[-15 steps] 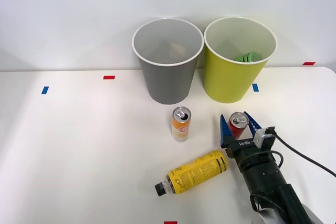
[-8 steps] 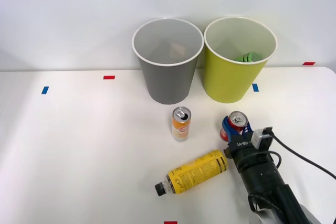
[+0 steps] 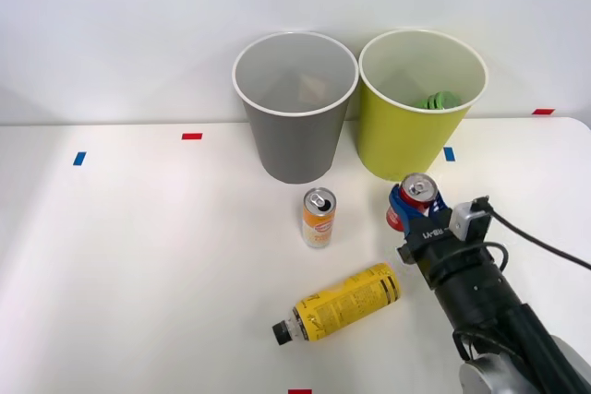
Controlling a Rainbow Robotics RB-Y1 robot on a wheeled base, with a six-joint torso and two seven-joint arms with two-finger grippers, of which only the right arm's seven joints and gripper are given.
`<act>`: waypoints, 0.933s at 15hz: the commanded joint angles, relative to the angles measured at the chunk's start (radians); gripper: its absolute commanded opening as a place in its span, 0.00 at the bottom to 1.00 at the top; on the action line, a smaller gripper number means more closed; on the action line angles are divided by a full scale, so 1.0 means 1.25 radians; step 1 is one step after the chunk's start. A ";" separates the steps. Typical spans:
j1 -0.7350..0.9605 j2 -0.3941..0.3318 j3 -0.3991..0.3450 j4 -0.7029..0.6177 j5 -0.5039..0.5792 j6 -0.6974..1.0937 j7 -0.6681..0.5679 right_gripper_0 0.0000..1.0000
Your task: Put cans in the gray bin, plastic bottles in the light green bin
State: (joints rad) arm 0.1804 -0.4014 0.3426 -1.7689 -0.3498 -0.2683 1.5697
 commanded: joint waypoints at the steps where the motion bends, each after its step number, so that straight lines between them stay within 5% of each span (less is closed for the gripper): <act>1: 0.048 -0.041 -0.034 -0.180 -0.022 0.163 -0.026 0.06; 8: -0.025 -0.065 -0.036 -0.287 -0.087 0.218 -0.094 0.05; 14: -0.196 0.018 -0.106 -0.345 -0.126 0.458 -0.122 0.05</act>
State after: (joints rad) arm -0.0278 -0.3984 0.2236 -2.1989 -0.4959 0.2652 1.4250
